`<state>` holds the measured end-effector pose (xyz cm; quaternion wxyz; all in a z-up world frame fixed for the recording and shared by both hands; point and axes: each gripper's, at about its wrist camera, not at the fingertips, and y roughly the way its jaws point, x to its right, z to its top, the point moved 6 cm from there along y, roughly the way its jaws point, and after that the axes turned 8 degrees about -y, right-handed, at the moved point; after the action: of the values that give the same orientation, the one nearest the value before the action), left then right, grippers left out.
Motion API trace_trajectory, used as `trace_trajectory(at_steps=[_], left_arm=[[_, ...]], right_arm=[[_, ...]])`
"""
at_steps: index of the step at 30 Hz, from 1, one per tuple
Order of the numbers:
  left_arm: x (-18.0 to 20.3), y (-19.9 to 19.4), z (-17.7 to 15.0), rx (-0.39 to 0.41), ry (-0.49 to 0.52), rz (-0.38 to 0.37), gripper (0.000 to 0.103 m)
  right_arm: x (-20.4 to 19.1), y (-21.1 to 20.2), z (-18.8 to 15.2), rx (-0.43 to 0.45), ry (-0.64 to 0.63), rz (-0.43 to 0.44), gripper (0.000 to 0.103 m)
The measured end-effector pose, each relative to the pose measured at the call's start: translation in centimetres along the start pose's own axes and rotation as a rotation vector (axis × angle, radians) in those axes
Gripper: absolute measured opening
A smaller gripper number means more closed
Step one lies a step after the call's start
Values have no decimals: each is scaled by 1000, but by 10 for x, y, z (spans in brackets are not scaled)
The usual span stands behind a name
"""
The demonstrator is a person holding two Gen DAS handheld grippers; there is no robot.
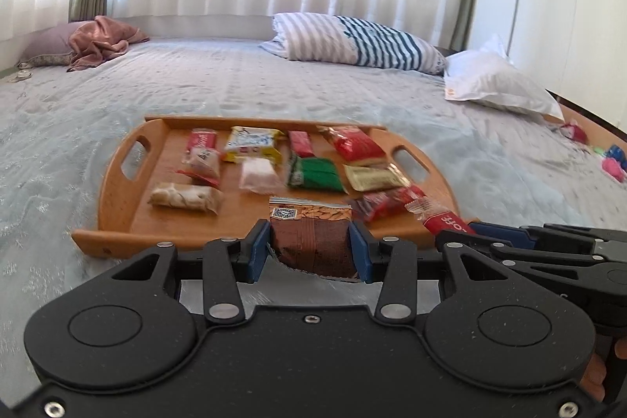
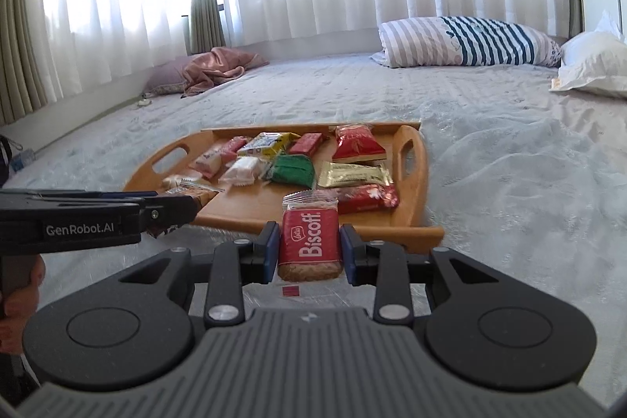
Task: Organize snacks
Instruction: 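Carry the wafer pack and Biscoff pack onto the tray and open both tools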
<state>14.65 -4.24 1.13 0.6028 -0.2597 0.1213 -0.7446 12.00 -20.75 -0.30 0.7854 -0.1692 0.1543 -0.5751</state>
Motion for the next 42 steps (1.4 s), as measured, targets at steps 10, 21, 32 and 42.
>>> trace_trajectory(at_steps=[10, 21, 32, 42], left_arm=[[-30, 35, 18, 3, -77, 17, 41], [-44, 64, 14, -7, -73, 43, 41], [-51, 79, 11, -23, -78, 51, 41], [-55, 84, 10, -37, -98, 68, 42]], right_arm=[[-17, 45, 22, 6, 81, 26, 38], [-20, 84, 17, -29, 145, 27, 38], [-17, 100, 14, -42, 154, 27, 39], [-18, 107, 15, -38, 164, 36, 44]])
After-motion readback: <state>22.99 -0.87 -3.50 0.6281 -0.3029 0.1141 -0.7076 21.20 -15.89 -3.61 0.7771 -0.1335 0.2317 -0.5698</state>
